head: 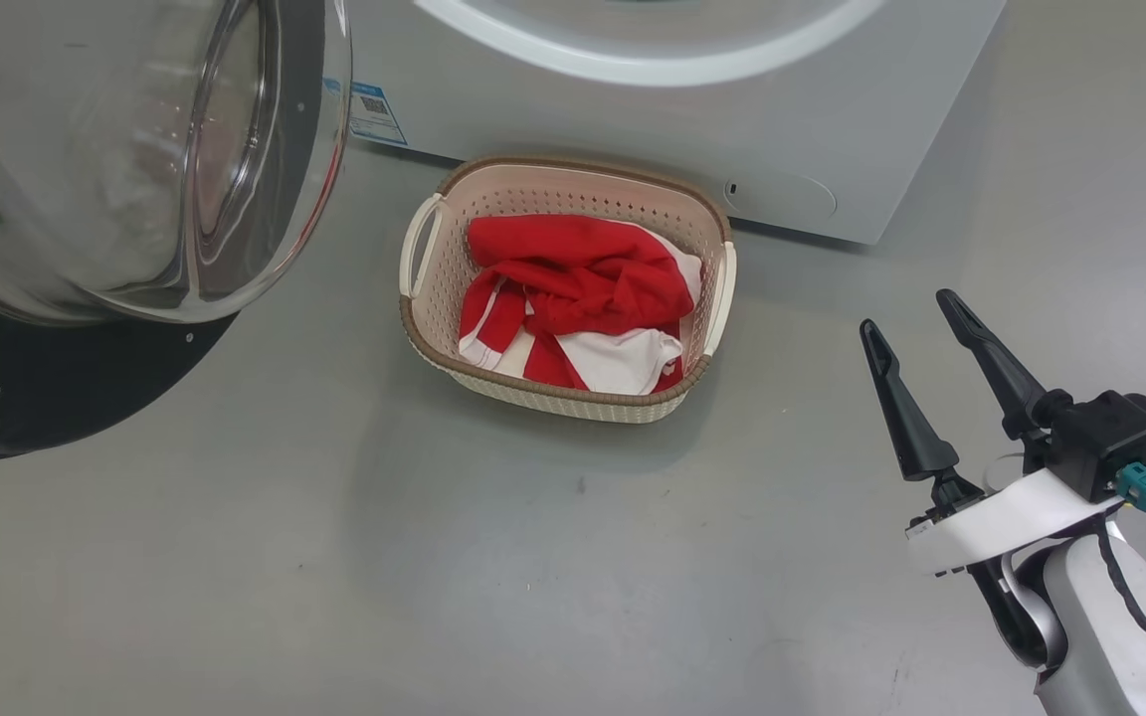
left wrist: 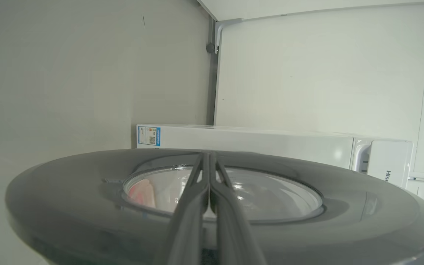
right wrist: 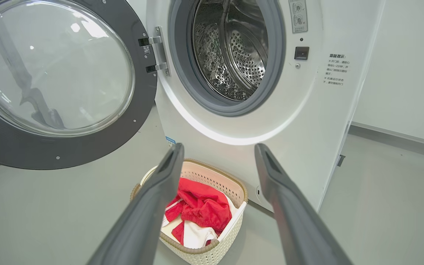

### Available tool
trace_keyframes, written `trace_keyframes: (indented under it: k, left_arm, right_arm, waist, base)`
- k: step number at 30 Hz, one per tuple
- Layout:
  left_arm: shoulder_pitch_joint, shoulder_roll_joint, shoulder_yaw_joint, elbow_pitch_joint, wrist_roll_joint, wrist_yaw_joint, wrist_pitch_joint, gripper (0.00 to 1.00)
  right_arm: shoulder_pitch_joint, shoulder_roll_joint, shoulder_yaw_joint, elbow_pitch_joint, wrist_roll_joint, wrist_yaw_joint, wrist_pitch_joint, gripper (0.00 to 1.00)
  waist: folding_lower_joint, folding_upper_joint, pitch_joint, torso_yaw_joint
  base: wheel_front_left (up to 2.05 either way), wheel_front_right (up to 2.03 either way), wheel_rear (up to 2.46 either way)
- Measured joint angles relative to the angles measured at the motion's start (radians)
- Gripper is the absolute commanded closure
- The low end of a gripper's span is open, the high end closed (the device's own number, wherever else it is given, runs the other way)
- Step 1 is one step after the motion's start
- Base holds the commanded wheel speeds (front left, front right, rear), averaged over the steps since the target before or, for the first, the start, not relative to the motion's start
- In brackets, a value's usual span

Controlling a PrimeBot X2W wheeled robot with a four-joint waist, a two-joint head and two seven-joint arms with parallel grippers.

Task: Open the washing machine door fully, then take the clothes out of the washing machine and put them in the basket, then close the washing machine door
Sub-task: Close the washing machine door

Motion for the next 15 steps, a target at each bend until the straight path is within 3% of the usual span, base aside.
trace_keyframes:
  k: [15]
  left_arm:
    - [0.083, -0.059, -0.099, -0.074, -0.024, -0.055, 0.166, 1.00]
  right_arm:
    - [0.000, 0.010, -0.003, 0.003, 0.000, 0.000, 0.000, 0.00]
  waist:
    - [0.0000, 0.0000, -0.020, 0.004]
  base:
    - [0.00, 0.00, 0.00]
